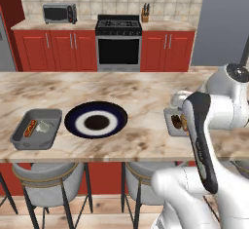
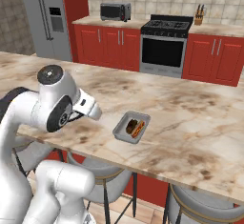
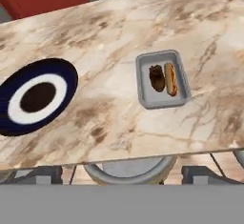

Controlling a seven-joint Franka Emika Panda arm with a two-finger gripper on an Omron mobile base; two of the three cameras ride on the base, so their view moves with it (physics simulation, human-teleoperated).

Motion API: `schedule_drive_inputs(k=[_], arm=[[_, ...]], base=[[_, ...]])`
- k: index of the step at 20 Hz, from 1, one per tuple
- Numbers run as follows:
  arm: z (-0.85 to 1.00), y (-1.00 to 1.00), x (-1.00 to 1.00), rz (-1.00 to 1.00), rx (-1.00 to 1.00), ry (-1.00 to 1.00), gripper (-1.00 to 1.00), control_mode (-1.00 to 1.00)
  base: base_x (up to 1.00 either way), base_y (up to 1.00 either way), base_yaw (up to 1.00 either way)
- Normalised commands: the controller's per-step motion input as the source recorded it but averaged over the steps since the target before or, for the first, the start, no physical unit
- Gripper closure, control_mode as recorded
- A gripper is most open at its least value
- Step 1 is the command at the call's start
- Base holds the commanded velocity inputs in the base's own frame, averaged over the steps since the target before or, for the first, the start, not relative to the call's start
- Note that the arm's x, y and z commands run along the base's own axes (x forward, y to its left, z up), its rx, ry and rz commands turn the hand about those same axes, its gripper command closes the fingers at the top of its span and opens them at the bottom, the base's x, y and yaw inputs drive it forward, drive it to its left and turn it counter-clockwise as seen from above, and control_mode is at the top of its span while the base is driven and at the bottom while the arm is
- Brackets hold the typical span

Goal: Place one cooked food and one vegetable from the large plate to each tupperware container.

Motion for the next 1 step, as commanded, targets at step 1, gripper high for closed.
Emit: schedule_drive_inputs(k=[1], arm=[[0.63, 0.48, -0.69, 0.00, 0.00, -0.51, -1.00, -1.00]], base=[[0.00, 0.00, 0.00]])
